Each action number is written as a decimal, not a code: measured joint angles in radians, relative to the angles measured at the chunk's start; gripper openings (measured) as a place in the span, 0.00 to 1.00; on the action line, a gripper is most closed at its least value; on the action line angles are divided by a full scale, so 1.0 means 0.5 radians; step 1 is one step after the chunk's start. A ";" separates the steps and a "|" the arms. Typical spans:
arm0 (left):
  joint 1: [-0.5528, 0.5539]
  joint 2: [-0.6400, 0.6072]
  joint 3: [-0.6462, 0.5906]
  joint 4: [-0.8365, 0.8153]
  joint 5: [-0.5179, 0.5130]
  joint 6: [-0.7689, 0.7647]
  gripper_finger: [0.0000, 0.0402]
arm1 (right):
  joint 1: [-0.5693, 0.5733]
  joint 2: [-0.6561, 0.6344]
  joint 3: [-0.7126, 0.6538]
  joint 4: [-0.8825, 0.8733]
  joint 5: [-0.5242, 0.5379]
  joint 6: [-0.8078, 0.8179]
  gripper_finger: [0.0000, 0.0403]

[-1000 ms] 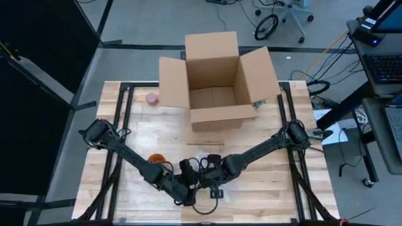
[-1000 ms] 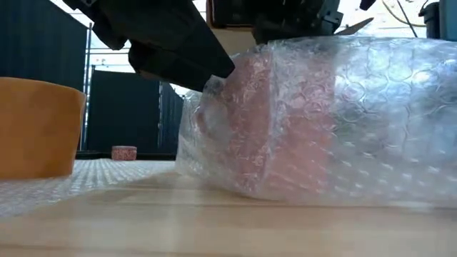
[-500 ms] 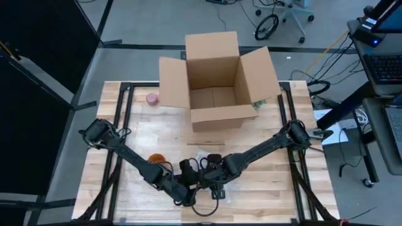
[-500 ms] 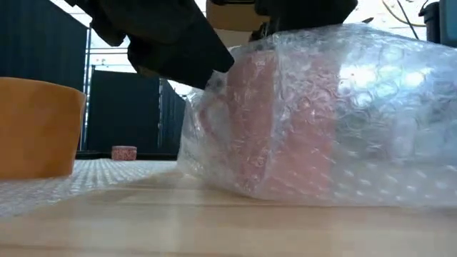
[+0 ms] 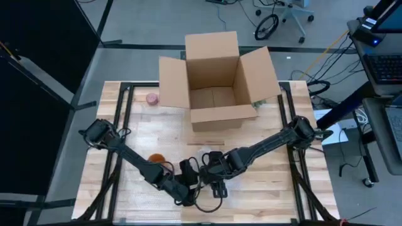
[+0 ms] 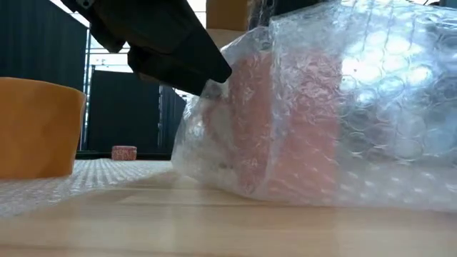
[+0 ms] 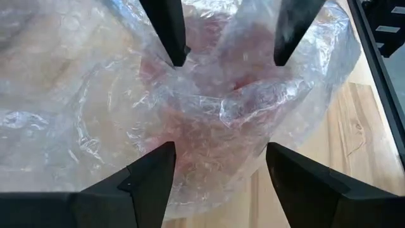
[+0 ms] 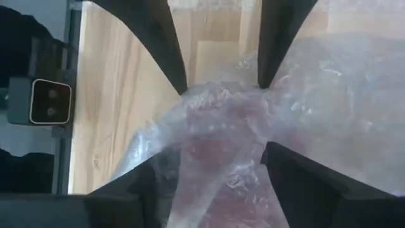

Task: Wrap mug
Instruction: Wrap the pink cup with the bubble wrap

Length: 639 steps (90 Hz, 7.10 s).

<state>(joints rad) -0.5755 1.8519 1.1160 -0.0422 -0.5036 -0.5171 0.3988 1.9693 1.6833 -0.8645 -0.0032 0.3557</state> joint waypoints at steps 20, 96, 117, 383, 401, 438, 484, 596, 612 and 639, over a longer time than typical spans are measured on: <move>0.001 0.000 0.000 0.002 0.004 0.001 0.59 | -0.001 -0.071 0.000 -0.058 0.001 0.006 0.53; 0.002 0.000 0.000 0.007 0.004 0.006 0.59 | -0.047 -0.422 -0.009 -0.323 0.169 0.053 0.44; 0.000 0.000 0.000 0.009 0.003 0.008 0.59 | -0.042 -0.247 -0.115 -0.265 0.151 -0.010 0.14; 0.018 -0.002 0.000 -0.040 0.027 -0.002 0.59 | 0.022 -0.108 -0.021 -0.034 0.001 0.070 0.00; 0.018 -0.002 0.000 -0.039 0.029 0.000 0.59 | 0.037 -0.070 -0.065 -0.209 0.022 0.103 0.00; 0.027 0.002 -0.002 -0.043 0.043 0.004 0.59 | 0.065 0.426 -0.091 0.281 -0.092 0.004 0.00; -0.005 -0.139 0.021 -0.422 0.067 -0.105 0.59 | 0.083 0.417 -0.108 0.356 -0.033 -0.067 0.00; 0.044 -0.346 -0.134 -1.193 0.024 0.380 0.59 | 0.166 0.376 -0.114 0.291 -0.050 -0.031 0.00; 0.020 -0.398 -0.148 -1.010 0.022 0.347 0.59 | 0.153 0.377 -0.114 0.333 -0.036 -0.002 0.00; -0.061 -0.269 -0.119 -0.727 0.167 0.443 0.59 | 0.090 0.377 -0.117 0.358 -0.069 -0.012 0.00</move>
<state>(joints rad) -0.6058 1.7173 1.0564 -0.4056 -0.4202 -0.2956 0.4440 2.1578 1.6245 -0.6856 -0.0380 0.3496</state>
